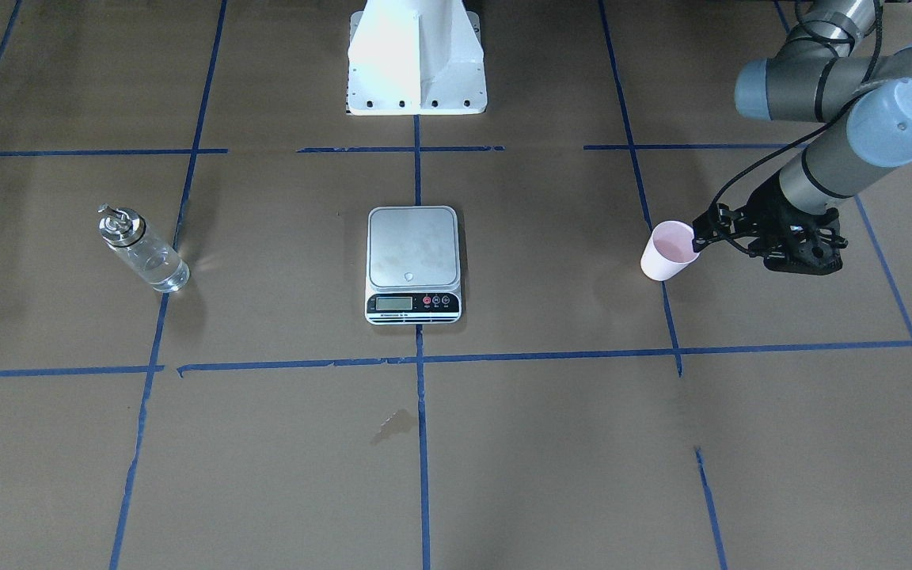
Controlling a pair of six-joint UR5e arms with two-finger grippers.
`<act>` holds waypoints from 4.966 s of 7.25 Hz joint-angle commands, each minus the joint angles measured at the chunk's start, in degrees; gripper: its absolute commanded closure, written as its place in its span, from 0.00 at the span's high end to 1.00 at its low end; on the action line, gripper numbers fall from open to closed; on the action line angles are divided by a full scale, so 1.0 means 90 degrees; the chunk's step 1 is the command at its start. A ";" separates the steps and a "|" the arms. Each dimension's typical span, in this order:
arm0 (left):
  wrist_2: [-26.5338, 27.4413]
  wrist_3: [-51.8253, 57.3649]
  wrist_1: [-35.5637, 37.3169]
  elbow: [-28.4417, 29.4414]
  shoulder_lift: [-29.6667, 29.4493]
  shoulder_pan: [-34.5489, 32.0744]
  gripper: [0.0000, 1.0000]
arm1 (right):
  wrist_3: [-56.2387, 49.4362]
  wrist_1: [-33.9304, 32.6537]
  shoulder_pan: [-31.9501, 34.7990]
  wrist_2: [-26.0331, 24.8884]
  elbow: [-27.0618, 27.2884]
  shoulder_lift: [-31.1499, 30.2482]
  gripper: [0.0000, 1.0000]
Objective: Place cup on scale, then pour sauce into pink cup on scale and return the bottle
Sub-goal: 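Reach the left gripper to the pink cup and grasp it, then carry the pink cup with the left gripper onto the scale, then release the cup and withdraw the left gripper while the right gripper reaches the bottle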
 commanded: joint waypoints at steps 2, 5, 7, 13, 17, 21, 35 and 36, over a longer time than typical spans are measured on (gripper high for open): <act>0.0032 -0.0280 0.0009 0.0025 -0.0095 0.0381 0.88 | -0.0010 0.0004 -0.0002 0.0000 -0.0012 0.0000 1.00; 0.0061 -0.0280 0.0019 0.0141 -0.0095 0.0401 0.67 | -0.0010 0.0004 -0.0002 0.0000 -0.0021 0.0000 1.00; 0.0061 -0.0280 0.0019 0.0210 -0.0095 0.0459 0.55 | -0.0010 0.0013 -0.0002 0.0000 -0.0021 0.0000 1.00; 0.0081 -0.0261 0.2439 -0.0627 -0.1211 0.0440 0.00 | 0.0000 0.0335 -0.0012 0.0000 -0.0012 0.0000 1.00; 0.0325 -0.2472 0.2474 0.0089 -0.3529 0.1491 0.00 | 0.0010 0.0375 -0.0012 0.0029 0.0047 0.0029 0.99; 0.1076 -0.2966 0.1347 0.1165 -0.4078 0.2325 0.00 | 0.0019 0.0375 -0.0051 0.0029 0.0047 0.0039 1.00; 0.1272 -0.2898 0.0859 -0.0141 -0.3172 0.1623 1.00 | 0.6193 0.3197 -0.3422 -0.1684 0.2436 -0.1445 0.97; 0.1262 -0.2898 0.0859 -0.0209 -0.3065 0.1448 1.00 | 0.6965 0.3197 -0.4455 -0.2743 0.2633 -0.1446 0.97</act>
